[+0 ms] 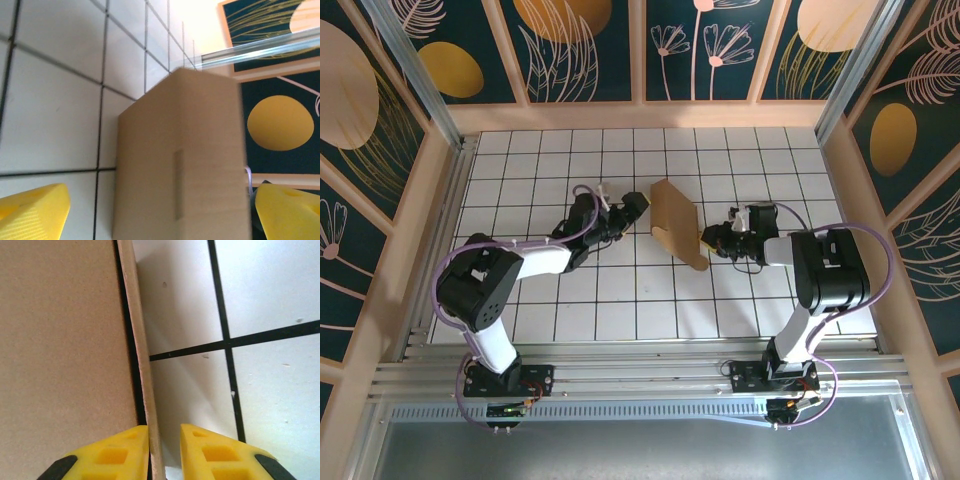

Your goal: Fold the paper box

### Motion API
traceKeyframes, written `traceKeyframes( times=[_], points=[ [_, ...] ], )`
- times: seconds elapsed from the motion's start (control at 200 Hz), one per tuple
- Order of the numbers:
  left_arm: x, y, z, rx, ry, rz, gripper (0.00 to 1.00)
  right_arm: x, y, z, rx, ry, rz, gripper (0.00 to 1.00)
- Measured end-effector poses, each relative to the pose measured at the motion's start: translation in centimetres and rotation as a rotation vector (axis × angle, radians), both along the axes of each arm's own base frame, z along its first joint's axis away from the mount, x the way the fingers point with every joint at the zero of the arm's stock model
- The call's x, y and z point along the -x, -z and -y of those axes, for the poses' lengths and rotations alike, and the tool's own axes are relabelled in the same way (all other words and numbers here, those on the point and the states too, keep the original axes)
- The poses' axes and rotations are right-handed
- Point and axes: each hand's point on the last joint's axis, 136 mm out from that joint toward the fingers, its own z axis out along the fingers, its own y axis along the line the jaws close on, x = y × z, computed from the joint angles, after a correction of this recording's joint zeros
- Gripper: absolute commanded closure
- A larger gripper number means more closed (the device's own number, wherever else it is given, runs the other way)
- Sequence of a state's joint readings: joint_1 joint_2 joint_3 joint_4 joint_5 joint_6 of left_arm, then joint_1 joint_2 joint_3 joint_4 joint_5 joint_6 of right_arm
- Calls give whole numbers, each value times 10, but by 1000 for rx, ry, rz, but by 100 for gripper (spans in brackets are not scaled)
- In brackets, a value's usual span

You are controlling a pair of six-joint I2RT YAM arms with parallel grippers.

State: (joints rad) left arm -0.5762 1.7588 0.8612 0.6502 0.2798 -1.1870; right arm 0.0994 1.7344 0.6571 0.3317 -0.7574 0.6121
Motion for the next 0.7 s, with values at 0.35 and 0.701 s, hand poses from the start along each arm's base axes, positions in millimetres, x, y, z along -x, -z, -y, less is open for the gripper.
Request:
traceKeyframes(
  times=[0.35, 0.701],
  points=[
    [-28, 1, 27, -90, 58, -3, 1, 2, 2, -2, 9, -4, -4, 76],
    [-16, 2, 65, -126, 188, 25, 1, 5, 5, -6, 26, -17, -17, 76]
  ],
)
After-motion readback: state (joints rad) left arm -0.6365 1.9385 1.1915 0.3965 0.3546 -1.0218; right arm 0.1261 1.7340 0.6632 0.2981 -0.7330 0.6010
